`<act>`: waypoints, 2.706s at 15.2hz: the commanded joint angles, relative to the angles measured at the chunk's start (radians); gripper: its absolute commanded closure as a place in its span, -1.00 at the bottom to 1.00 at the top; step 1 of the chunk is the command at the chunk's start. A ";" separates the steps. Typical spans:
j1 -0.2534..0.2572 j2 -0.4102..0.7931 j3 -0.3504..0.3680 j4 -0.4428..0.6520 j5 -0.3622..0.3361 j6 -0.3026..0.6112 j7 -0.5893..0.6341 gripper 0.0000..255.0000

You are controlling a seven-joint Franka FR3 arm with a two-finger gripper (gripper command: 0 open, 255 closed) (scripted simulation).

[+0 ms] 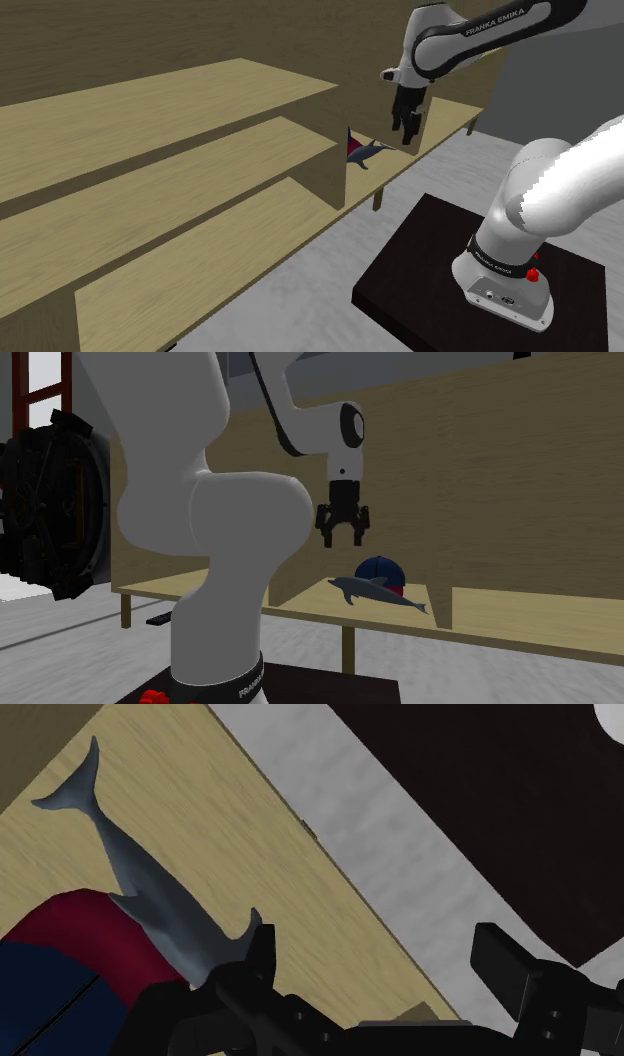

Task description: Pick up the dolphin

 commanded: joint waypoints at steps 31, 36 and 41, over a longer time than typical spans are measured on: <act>0.320 0.757 -0.385 0.265 0.664 0.465 -1.165 1.00; 0.333 0.710 -0.404 0.267 0.593 0.440 -1.111 1.00; 0.341 0.636 -0.419 0.279 0.486 0.390 -1.028 1.00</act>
